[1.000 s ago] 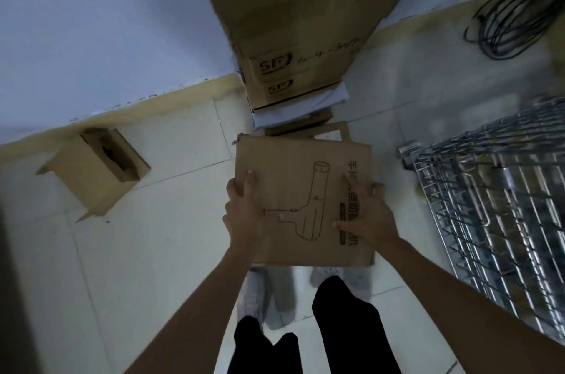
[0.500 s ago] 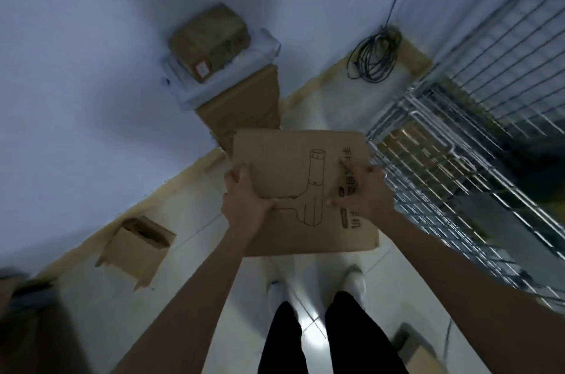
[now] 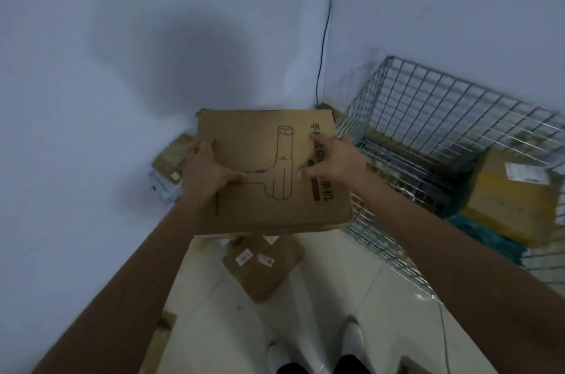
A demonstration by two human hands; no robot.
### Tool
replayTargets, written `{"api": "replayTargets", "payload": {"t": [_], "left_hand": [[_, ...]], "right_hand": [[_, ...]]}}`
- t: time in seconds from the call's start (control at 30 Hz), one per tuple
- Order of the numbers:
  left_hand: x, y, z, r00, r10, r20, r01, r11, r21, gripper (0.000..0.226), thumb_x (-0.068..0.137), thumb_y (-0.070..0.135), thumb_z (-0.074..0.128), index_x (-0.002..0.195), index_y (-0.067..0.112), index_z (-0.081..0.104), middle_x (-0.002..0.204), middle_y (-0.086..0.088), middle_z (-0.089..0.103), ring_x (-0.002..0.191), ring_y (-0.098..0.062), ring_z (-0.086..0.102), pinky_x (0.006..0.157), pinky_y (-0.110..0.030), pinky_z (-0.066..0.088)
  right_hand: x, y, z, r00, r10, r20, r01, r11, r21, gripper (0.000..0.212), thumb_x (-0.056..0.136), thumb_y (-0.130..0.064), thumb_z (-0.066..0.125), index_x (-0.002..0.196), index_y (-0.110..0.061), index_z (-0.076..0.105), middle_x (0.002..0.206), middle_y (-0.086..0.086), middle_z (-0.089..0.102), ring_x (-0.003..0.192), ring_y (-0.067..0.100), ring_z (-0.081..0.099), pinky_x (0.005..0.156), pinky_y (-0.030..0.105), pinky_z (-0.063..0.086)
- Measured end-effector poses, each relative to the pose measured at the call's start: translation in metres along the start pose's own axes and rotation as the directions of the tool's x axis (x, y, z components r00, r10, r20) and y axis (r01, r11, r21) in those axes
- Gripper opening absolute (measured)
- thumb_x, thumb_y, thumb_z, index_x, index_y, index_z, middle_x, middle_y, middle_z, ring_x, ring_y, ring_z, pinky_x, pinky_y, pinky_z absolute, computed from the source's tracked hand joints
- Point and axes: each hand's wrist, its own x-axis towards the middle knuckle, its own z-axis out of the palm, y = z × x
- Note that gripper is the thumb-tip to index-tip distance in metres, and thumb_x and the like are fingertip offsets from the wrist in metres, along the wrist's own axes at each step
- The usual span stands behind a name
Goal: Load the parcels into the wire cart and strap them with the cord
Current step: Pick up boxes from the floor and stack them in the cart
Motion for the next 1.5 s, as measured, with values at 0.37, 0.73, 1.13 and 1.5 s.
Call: {"api": "replayTargets", "payload": {"t": [0.37, 0.73, 1.13, 1.5], "left_hand": [[0.027, 0.246, 0.066, 0.938, 0.344, 0.050, -0.341, 0.938, -0.060, 0.109, 0.059, 0.031, 0.091, 0.147, 0.016, 0.028, 0.138, -0.017, 0.034, 0.122, -0.036, 0.046, 0.103, -0.044, 0.040], [0.089, 0.320, 0.255, 0.873, 0.444, 0.202, -0.442, 0.895, -0.057, 0.106, 0.057, 0.032, 0.090, 0.145, 0.015, 0.032, 0.140, -0.017, 0.038, 0.124, -0.034, 0.043, 0.105, -0.044, 0.040], [0.177, 0.250, 0.462, 0.848, 0.397, 0.349, -0.427, 0.904, 0.008, 0.097, 0.071, 0.018, 0.085, 0.150, 0.015, 0.027, 0.149, -0.019, 0.028, 0.129, -0.034, 0.040, 0.103, -0.044, 0.040], [0.200, 0.146, 0.603, 0.846, 0.152, 0.510, -0.272, 0.947, 0.170, 0.122, 0.057, 0.038, 0.092, 0.152, 0.014, 0.019, 0.152, -0.015, 0.030, 0.133, -0.036, 0.037, 0.104, -0.051, 0.039]], "right_hand": [[-0.021, 0.140, -0.192, 0.940, 0.209, -0.269, -0.188, 0.977, 0.100, 0.109, 0.054, -0.065, 0.081, 0.147, -0.041, 0.029, 0.135, 0.014, 0.038, 0.119, 0.033, 0.050, 0.097, 0.041, 0.045], [0.003, 0.309, -0.162, 0.832, 0.471, -0.294, -0.415, 0.879, 0.233, 0.093, 0.071, -0.051, 0.078, 0.147, -0.041, 0.026, 0.140, 0.012, 0.029, 0.109, 0.029, 0.055, 0.092, 0.041, 0.053], [0.117, 0.453, 0.013, 0.764, 0.636, -0.102, -0.552, 0.728, 0.406, 0.087, 0.076, -0.030, 0.079, 0.145, -0.045, 0.029, 0.146, 0.008, 0.020, 0.111, 0.027, 0.056, 0.091, 0.038, 0.055], [0.126, 0.548, 0.172, 0.731, 0.681, -0.035, -0.599, 0.666, 0.444, 0.076, 0.080, -0.020, 0.074, 0.143, -0.045, 0.037, 0.155, 0.006, 0.016, 0.112, 0.023, 0.058, 0.088, 0.032, 0.056]]}}
